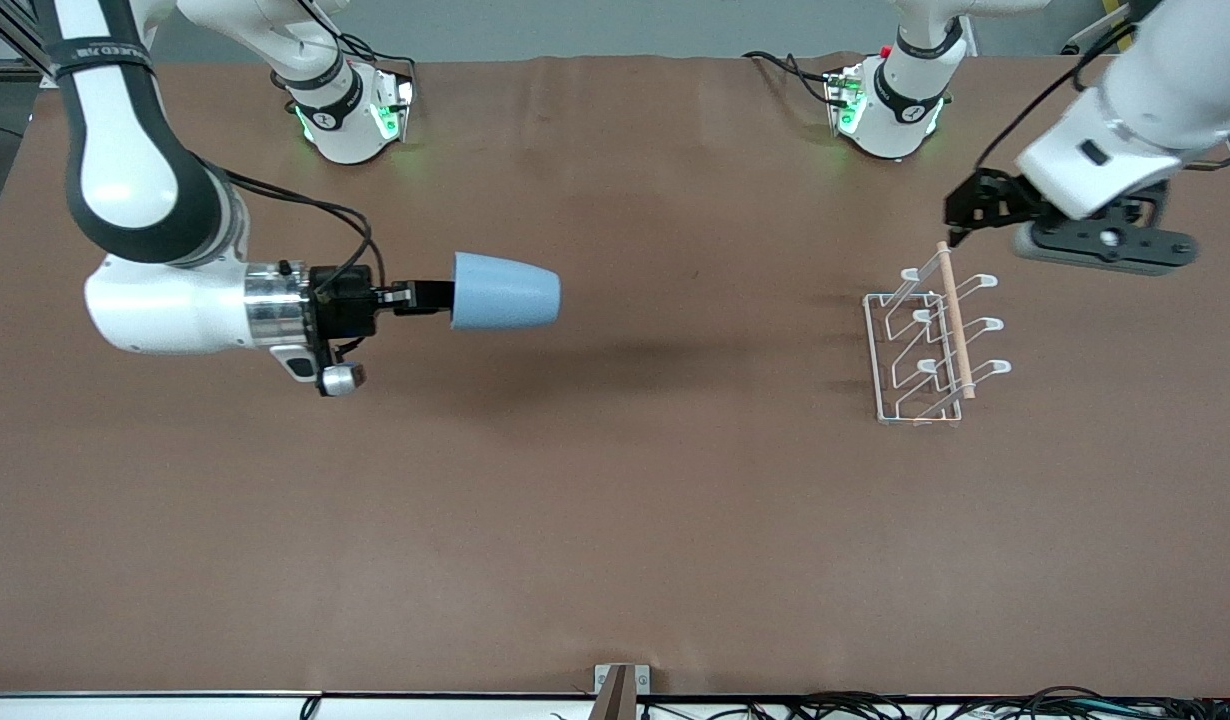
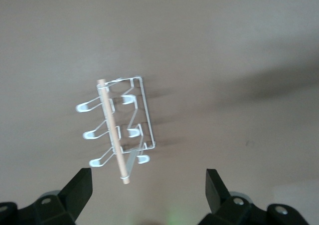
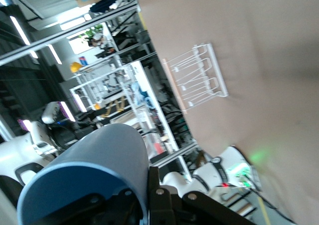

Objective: Hang cup on cup holder
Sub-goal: 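Lift the blue cup with the right gripper toward the table middle, then hold the cup with the right gripper while the left gripper grasps it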

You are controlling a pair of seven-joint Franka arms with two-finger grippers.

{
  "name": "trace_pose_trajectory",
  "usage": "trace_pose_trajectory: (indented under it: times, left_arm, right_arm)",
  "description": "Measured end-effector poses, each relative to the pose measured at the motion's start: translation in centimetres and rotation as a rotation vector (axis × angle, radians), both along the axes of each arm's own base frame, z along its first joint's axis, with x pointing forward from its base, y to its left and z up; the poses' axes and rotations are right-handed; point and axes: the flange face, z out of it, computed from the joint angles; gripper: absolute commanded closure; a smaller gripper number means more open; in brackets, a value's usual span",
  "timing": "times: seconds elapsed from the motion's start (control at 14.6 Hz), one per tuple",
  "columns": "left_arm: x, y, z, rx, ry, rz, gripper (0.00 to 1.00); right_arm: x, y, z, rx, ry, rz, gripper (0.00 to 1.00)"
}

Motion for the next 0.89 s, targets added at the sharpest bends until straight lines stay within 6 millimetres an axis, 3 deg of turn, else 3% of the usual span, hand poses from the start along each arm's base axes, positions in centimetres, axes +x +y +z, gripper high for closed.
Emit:
trace_pose_trajectory:
  times: [0.48,0.69,0.89]
  left_arm:
    - [-3.8,-15.1,1.8,-0.044,-0.056,-0.274,0.00]
    - [-6.1,-21.3,2.7,-0.081,-0.095,-0.383,0.00]
    - [-7.0,-24.8,2.9,-0.123,-0.158,-0.489,0.00]
  right_arm:
    - [-3.2,8.8,-0.9,0.046,0.044,-0.076,0.95]
    - [-4.0,10.1,-1.0,0.056,0.054,-0.072,0.95]
    - [-4.3,10.6,-1.2,0.056,0.061,-0.065,0.95]
